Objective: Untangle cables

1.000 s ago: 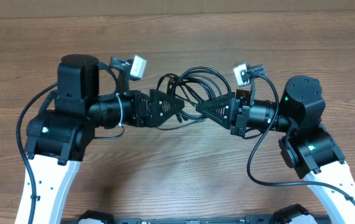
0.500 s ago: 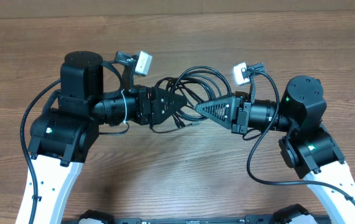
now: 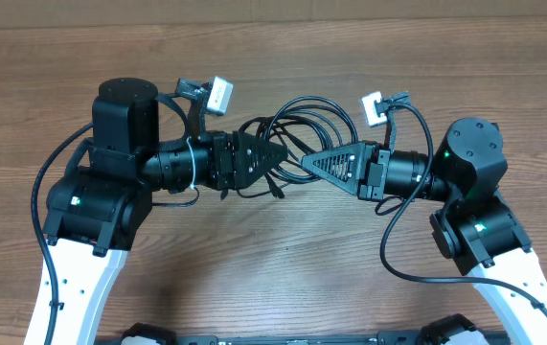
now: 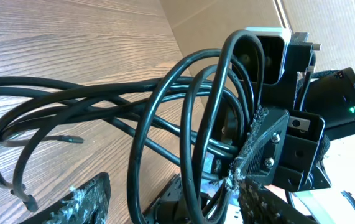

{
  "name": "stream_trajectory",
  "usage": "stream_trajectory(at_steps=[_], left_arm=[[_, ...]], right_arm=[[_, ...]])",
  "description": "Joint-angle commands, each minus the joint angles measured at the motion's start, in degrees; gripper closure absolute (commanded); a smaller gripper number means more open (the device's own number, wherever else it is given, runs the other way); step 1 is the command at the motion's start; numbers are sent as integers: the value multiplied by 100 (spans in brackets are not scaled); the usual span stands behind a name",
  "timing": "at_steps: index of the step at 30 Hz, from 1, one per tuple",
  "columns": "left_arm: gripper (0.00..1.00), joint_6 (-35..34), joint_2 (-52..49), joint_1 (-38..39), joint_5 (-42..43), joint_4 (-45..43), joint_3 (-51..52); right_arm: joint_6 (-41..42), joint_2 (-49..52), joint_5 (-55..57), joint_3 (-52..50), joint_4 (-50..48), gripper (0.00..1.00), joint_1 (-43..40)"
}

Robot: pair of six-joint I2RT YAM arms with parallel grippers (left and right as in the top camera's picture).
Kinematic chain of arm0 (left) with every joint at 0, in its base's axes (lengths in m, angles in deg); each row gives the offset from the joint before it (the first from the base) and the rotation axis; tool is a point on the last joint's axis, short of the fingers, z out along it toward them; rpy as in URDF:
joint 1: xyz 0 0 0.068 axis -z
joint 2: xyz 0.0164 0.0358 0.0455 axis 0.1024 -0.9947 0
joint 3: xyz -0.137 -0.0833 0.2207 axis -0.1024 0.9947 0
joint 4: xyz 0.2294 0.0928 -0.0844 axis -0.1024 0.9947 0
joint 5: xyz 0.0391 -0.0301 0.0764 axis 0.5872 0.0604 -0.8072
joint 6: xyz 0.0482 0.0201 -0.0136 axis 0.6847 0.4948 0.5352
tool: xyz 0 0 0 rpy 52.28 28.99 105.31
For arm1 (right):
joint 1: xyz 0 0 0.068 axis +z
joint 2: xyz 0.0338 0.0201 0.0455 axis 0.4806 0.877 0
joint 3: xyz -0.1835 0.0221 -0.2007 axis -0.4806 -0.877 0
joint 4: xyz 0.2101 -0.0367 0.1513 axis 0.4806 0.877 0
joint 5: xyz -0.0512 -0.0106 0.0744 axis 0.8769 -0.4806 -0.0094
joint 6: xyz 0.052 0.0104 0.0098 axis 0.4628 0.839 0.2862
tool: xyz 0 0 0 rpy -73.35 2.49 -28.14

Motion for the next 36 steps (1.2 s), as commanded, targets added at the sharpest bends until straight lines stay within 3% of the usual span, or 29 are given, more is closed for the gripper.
stream_trajectory(at_steps=[1, 4, 7, 8, 12, 14, 15, 17, 18, 23, 29, 36], left_arm=[[39, -83, 63, 74, 87, -83, -114], [54, -96, 61, 133, 87, -199, -114], [88, -120, 59, 219, 85, -358, -114], [94, -118, 59, 260, 85, -413, -114], [96, -118, 59, 332, 24, -490, -114], [96, -114, 59, 334, -81, -487, -114], [96, -92, 59, 332, -136, -485, -114], [96, -4, 59, 330, -295, -487, -114], [96, -7, 59, 328, -389, -487, -114], [96, 42, 61, 328, -848, -483, -114], [96, 385, 72, 328, -970, -446, -114], [96, 1215, 72, 334, -970, -144, -114]], right_arm=[[59, -26, -70, 13, -85, 96, -11], [57, -26, -68, 13, -85, 94, -11], [57, -26, -70, 13, -85, 90, -11], [57, -26, -72, 13, -85, 90, -11], [37, -26, -70, 13, -85, 90, -11], [4, -26, -72, 13, -79, 85, -11], [-61, -26, -72, 13, -42, 74, -11], [-452, -26, -90, 13, 201, 30, -11], [-638, -26, -90, 13, 350, 0, -11], [-1462, -26, 146, 13, 1344, 0, -11], [-1816, -26, 1764, 13, 2983, 0, -11], [-2426, -28, 2181, 13, 3259, 0, -11]])
